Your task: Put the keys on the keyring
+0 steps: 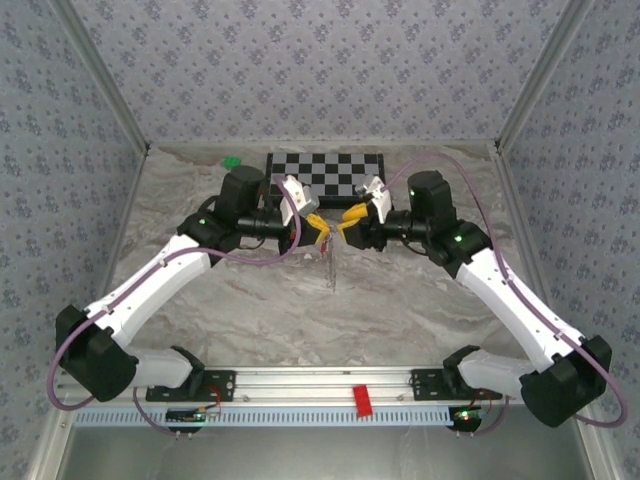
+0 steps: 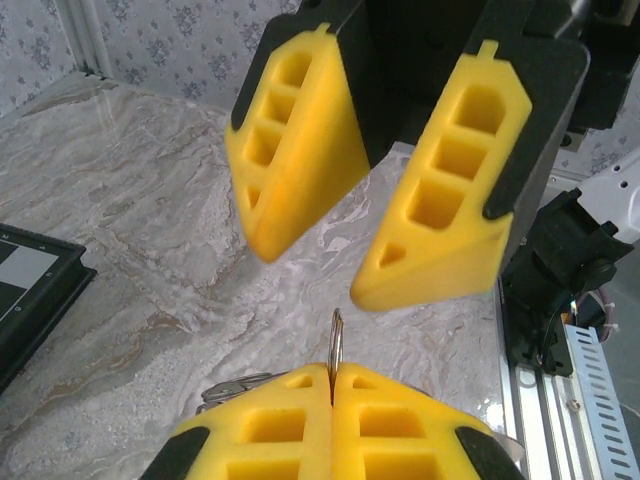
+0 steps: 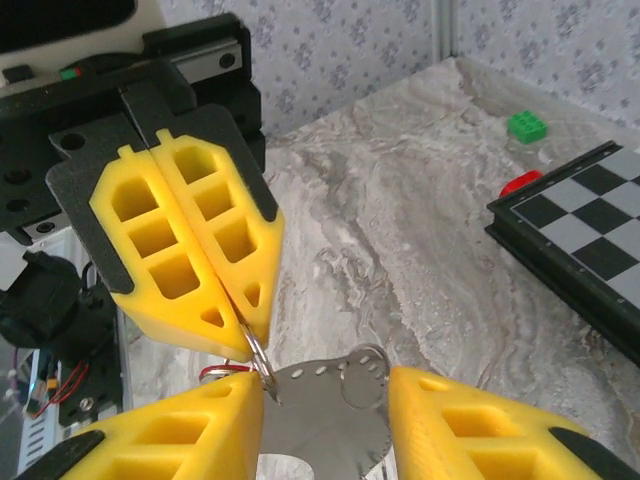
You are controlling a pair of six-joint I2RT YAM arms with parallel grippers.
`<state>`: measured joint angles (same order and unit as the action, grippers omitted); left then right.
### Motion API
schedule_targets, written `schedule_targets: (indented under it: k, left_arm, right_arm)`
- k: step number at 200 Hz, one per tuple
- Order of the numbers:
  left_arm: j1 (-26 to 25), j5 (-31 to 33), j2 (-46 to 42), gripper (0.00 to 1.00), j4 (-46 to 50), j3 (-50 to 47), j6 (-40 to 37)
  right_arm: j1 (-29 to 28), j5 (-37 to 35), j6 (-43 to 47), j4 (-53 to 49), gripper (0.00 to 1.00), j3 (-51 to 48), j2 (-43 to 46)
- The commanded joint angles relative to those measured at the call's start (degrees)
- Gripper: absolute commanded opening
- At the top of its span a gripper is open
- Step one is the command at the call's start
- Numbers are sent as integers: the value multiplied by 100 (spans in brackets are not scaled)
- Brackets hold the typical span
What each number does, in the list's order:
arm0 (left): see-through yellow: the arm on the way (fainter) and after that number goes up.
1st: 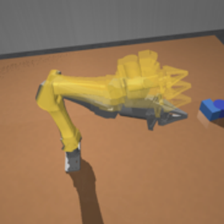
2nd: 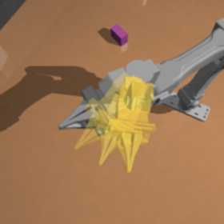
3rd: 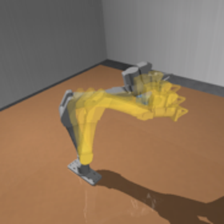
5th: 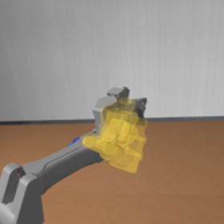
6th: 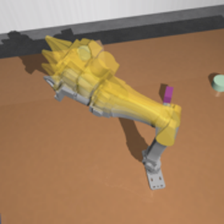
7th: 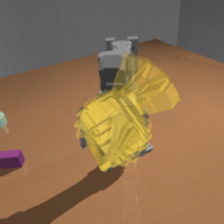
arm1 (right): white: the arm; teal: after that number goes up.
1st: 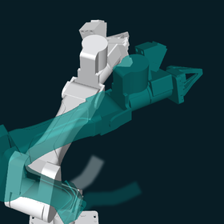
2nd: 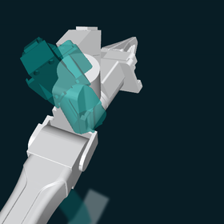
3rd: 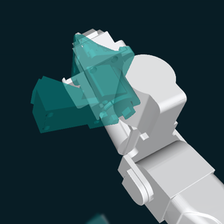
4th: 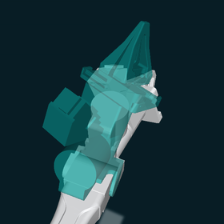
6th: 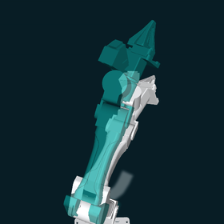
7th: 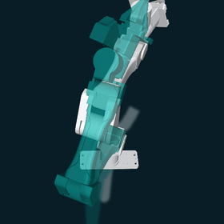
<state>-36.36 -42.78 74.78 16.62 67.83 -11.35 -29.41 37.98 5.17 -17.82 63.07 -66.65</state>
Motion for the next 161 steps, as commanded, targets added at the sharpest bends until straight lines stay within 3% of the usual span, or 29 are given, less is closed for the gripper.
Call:
schedule_targets:
  k: [1,56,71,119,151,161]
  left_arm:
    - [-42,-101,12,0,93,195,-175]
    - [-89,-127,71,0,129,220,-192]
    - [-89,-149,89,0,139,232,-203]
    - [-100,-160,80,0,157,235,-216]
    - [-109,-169,89,0,155,239,-200]
    - [-109,-178,89,0,149,239,-194]
  right_arm:
    - [-90,156,297,-468,37,289,-108]
    - [-183,153,379,-459,29,321,-195]
    - [-205,140,405,-469,22,329,-227]
    - [-286,149,459,-452,20,356,-304]
    - [-334,156,511,-442,0,347,-330]
    - [-348,141,544,-450,0,341,-331]
